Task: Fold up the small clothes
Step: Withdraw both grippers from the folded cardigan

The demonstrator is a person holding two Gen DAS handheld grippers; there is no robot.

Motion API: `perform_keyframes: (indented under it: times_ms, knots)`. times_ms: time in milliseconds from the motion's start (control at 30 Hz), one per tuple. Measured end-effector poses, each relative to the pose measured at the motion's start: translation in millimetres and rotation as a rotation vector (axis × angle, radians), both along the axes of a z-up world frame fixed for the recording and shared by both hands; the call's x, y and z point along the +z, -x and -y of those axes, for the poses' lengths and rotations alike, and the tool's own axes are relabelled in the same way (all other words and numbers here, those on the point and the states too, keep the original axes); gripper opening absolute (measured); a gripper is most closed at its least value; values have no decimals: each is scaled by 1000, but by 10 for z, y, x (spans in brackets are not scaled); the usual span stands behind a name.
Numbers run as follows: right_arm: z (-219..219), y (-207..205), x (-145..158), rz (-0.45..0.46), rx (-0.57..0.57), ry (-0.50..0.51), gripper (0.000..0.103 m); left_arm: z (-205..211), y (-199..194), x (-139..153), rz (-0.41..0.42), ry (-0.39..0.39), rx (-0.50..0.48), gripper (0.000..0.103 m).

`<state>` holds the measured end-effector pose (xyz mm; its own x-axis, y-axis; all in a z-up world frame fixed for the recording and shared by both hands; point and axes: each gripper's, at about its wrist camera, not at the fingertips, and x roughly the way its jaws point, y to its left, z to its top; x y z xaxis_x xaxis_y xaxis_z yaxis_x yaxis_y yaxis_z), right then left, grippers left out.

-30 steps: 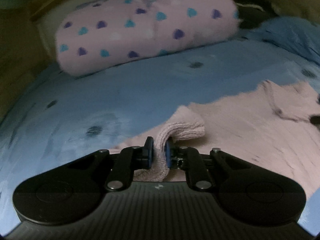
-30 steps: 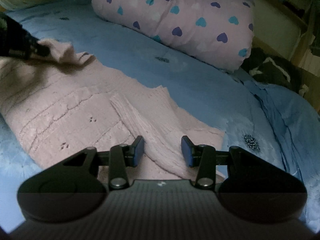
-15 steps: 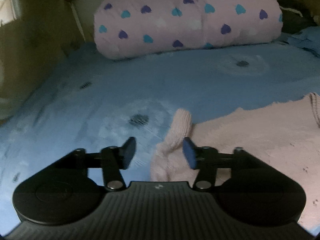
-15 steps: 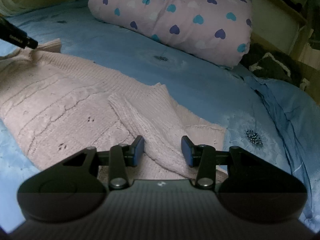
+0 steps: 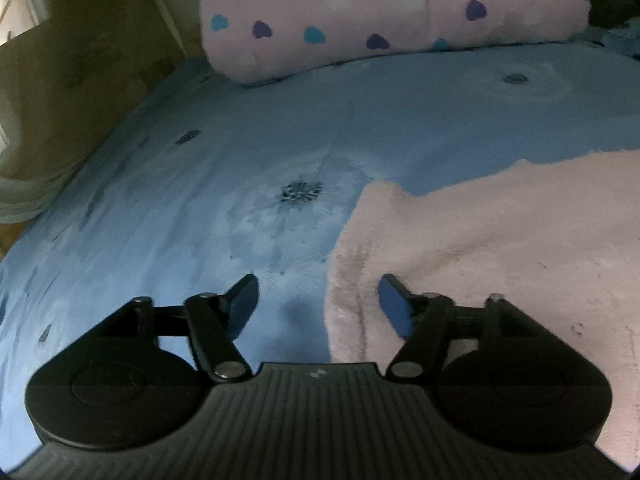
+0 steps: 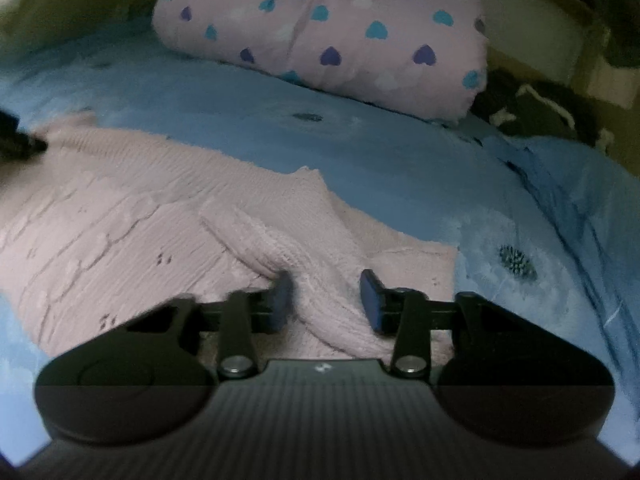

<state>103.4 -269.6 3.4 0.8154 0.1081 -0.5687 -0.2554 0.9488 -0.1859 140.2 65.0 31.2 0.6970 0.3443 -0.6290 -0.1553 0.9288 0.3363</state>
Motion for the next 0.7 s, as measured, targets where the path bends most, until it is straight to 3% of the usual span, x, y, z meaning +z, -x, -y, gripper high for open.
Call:
perform_keyframes:
  times_ms: [100, 233, 333, 433, 467, 567, 700]
  knots:
    - [105, -73, 62, 31, -79, -38, 14, -29, 12, 27, 11, 9, 0, 74]
    - [416, -205, 135, 76, -274, -114, 14, -14, 8, 22, 14, -8, -5, 75]
    - [667, -291, 75, 39, -372, -204, 18, 11, 1, 20, 18, -24, -12, 76]
    - [862, -301, -51, 16, -454, -221, 22, 39, 4, 14, 19, -50, -17, 76]
    - [918, -297, -88, 1, -470, -241, 26, 51, 15, 18, 21, -54, -17, 76]
    - [1066, -217, -135, -14, -494, -312, 27, 57, 37, 52, 32, -50, -14, 76]
    - [986, -72, 41, 81, -442, -282, 27, 33, 79, 137, 67, -15, -11, 76]
